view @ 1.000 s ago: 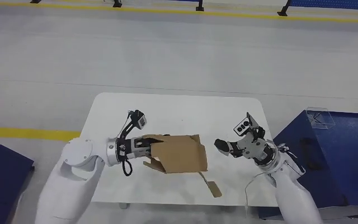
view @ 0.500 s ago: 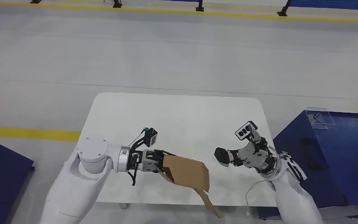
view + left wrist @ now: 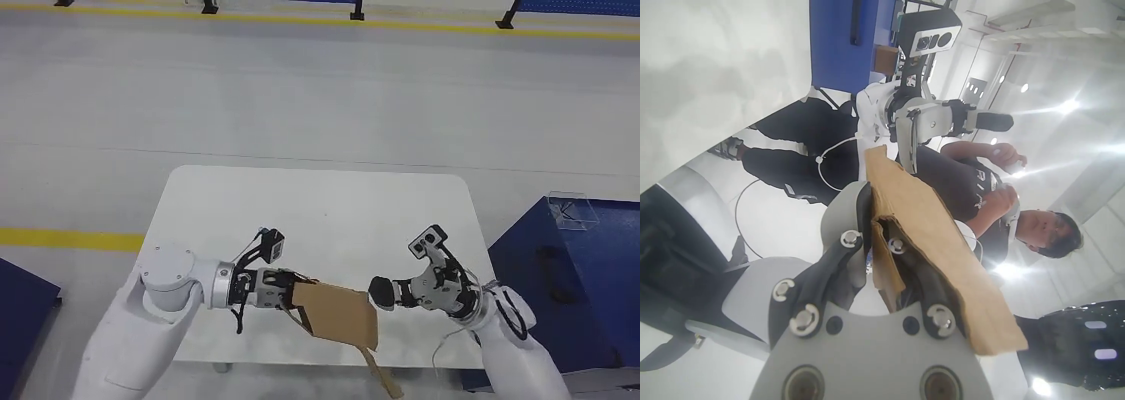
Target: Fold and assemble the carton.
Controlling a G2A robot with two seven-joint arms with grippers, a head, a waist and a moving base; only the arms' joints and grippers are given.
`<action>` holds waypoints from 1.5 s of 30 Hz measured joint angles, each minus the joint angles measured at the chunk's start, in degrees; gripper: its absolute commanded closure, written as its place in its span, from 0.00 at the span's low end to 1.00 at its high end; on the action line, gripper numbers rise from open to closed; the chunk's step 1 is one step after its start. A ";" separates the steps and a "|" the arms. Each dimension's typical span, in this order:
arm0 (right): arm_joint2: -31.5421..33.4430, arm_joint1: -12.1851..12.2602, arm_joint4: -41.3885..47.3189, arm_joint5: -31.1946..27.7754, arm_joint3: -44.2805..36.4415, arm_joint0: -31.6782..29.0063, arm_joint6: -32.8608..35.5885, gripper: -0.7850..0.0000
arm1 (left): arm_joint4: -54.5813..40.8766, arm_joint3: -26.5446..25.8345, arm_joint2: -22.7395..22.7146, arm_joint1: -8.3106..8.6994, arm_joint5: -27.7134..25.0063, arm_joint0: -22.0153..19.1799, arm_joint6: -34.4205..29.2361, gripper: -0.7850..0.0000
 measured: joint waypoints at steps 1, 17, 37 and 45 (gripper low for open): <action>-0.18 0.02 -0.33 -0.19 -0.06 -0.09 0.23 0.00 | -0.84 -0.02 0.11 0.00 0.84 0.03 0.18 1.00; -2.40 0.08 0.51 0.12 -0.73 -0.67 1.73 0.00 | -5.24 1.99 2.65 0.55 8.01 -0.74 3.10 1.00; -3.19 -0.23 10.25 4.93 1.98 1.99 -0.78 0.00 | -8.28 3.66 5.75 0.82 7.75 -2.31 6.79 1.00; -4.94 -0.23 5.31 3.89 2.32 2.18 -3.44 0.12 | -8.53 2.79 6.30 1.12 6.88 -2.10 7.56 1.00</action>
